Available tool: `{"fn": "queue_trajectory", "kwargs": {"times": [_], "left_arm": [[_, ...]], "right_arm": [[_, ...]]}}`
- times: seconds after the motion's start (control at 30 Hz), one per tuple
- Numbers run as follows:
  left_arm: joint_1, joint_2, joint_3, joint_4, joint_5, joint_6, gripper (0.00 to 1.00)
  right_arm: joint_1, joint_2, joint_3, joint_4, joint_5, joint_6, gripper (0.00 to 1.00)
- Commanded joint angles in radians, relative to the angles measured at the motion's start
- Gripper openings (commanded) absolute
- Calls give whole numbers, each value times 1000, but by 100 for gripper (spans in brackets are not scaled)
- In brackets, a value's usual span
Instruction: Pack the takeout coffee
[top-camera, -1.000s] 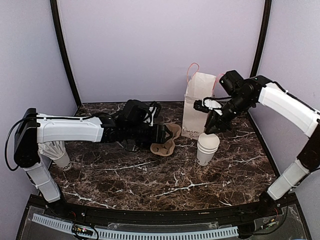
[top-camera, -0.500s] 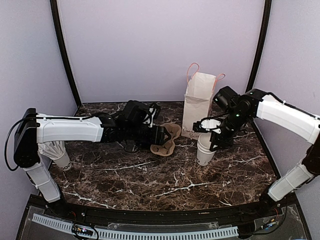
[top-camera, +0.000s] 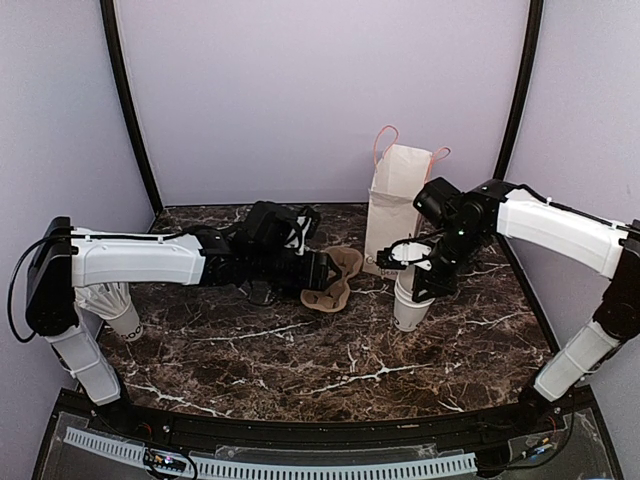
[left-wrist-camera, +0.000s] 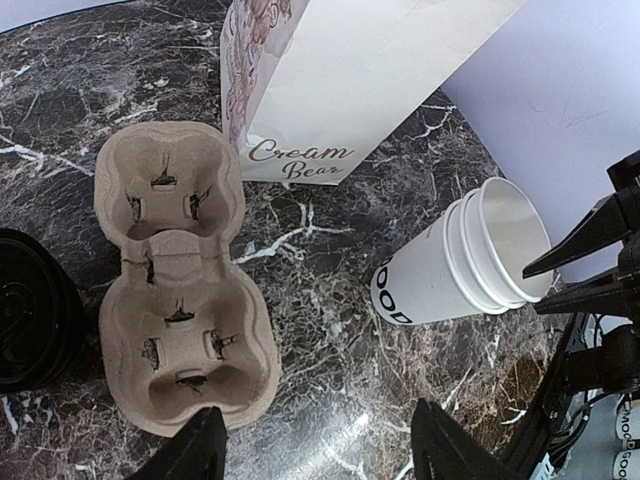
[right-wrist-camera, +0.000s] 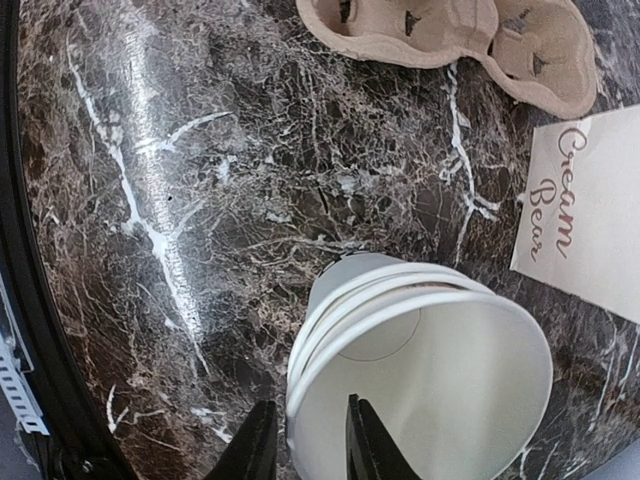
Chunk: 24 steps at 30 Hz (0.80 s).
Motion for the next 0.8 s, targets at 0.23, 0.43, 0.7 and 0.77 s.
{"fn": "queue_trajectory", "kwargs": {"times": [0.23, 0.43, 0.7, 0.77], "left_arm": [[2, -49, -31, 36, 29, -32, 65], [2, -41, -43, 65, 54, -70, 65], [1, 11, -35, 247, 213, -170, 65], [1, 33, -17, 292, 250, -205, 65]], "right_arm": [[14, 31, 54, -18, -4, 13, 12], [14, 35, 74, -28, 8, 22, 0], [13, 14, 135, 1, -24, 81, 0], [13, 12, 130, 24, -23, 99, 0]]}}
